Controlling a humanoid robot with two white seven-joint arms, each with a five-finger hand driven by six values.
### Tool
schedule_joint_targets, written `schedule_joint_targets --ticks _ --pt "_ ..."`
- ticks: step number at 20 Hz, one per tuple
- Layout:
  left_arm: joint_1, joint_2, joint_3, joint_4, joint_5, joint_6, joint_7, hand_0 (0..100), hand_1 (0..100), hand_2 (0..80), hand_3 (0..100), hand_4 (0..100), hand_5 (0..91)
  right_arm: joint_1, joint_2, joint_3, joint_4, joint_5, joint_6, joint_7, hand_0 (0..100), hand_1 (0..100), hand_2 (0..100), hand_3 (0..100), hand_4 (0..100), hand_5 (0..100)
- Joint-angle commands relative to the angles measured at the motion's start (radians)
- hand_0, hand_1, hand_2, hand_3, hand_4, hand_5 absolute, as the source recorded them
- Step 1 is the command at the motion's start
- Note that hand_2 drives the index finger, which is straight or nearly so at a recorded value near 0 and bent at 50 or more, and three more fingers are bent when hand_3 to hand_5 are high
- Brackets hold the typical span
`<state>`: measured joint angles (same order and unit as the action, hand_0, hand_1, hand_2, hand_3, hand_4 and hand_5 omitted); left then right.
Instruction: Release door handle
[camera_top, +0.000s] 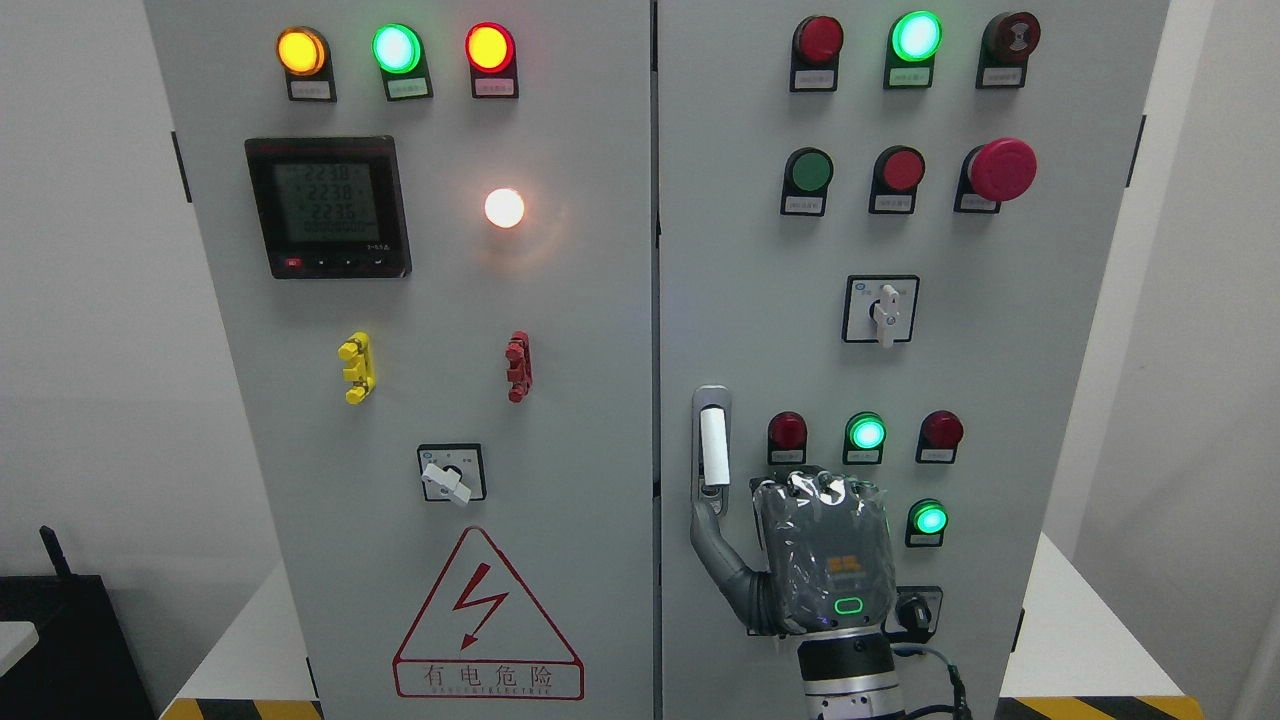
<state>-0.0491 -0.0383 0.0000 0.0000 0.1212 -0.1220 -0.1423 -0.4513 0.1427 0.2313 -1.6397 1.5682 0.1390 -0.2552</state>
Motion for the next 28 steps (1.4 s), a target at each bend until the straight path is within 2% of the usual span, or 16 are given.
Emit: schedule_joint_targets --ticks 1,28 --pt "0.0 0.0 0.011 0.017 0.0 0.001 0.0 12 39 0.0 0 0 0.0 -0.006 0.0 -0.01 0.006 -0.005 -0.001 0.002 40 3 100 100 100 98" --pt "0.0 0.0 0.011 0.017 0.0 0.001 0.0 12 39 0.0 0 0 0.0 -0.026 0.001 0.006 0.009 -0.028 -0.003 0.011 40 4 100 100 100 98"
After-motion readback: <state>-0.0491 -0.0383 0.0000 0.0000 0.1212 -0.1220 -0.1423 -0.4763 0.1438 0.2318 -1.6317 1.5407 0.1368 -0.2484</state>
